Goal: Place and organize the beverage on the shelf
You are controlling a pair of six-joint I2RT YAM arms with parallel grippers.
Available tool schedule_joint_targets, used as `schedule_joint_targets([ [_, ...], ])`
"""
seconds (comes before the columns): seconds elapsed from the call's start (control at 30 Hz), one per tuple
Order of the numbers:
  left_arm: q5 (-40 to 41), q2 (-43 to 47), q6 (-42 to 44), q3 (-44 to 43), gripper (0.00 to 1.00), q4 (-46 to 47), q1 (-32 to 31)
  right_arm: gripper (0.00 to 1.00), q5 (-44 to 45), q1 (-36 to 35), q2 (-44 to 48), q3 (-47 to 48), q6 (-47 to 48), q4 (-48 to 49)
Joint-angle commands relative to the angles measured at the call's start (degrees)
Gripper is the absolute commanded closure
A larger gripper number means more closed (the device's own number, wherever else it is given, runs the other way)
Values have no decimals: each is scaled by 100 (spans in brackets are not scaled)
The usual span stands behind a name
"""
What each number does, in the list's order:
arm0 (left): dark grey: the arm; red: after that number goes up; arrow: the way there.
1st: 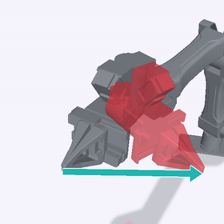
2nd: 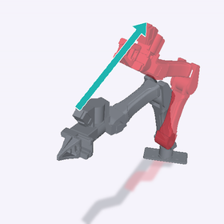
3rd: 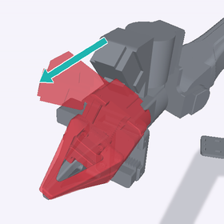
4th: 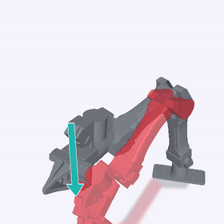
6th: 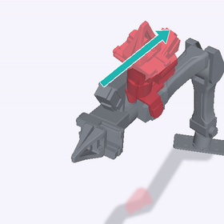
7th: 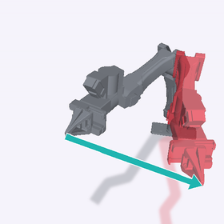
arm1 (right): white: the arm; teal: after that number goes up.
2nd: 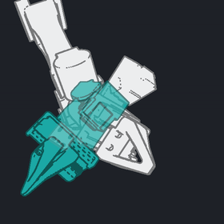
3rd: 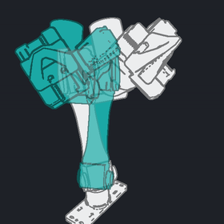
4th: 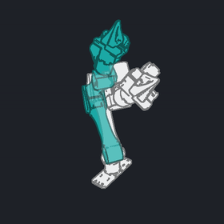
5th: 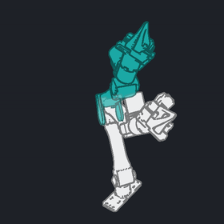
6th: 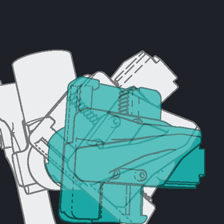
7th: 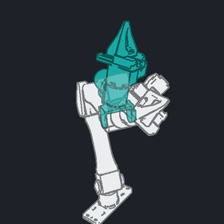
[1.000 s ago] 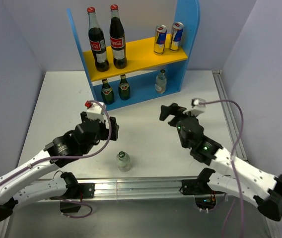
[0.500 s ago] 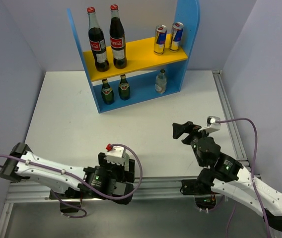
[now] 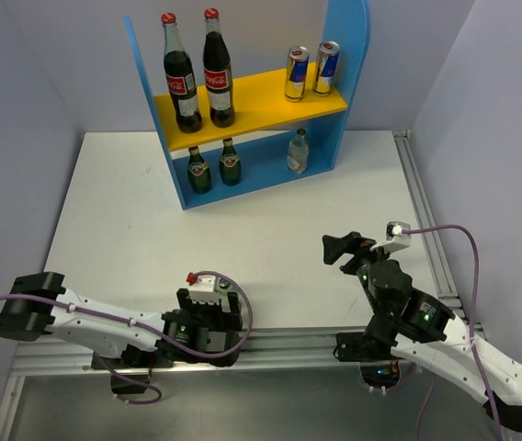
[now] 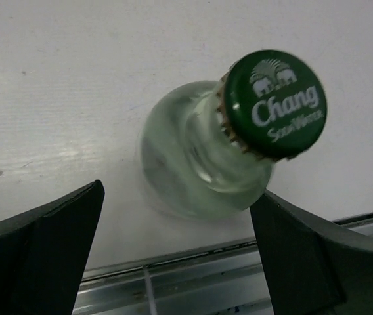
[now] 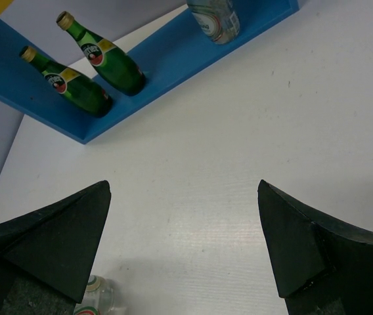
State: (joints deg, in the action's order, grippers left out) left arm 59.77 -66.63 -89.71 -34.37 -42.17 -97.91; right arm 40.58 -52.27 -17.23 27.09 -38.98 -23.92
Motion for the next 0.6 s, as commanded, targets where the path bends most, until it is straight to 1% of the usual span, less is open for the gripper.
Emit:
schedule_joint_targets([
  [0.0,158,-227,972,106,1,1752,237,0,12,-37,53,16,-31,-42],
  [0.13,140,-517,1490,263,1,2476,535,0,20,-38,45,-2,-31,-42],
  [0.2,184,-561,1553,352,1,2687,623,0,38,-38,45,-2,-22,-42],
  [0.3,123,-605,1842,536,3,3179,852,0,38,-29,19,-2,-22,-42],
  [0.33,18,-614,2087,641,5,3511,1009,0,38,-37,18,-2,-22,-42],
  [0.37,0,-597,2150,686,9,3601,1089,0,47,-29,27,-2,-30,-42],
  [0.43,-35,-597,2386,817,14,3838,1282,0,55,-38,18,-2,-31,-34],
  [0.47,-70,-597,2449,844,20,4048,1344,0,64,-38,1,-2,-31,-51],
  [0.53,-71,-623,2659,888,30,4164,1493,0,73,-29,1,-2,-31,-51],
  [0.57,-71,-684,2730,888,44,4399,1537,0,73,-37,9,-2,-39,-51],
])
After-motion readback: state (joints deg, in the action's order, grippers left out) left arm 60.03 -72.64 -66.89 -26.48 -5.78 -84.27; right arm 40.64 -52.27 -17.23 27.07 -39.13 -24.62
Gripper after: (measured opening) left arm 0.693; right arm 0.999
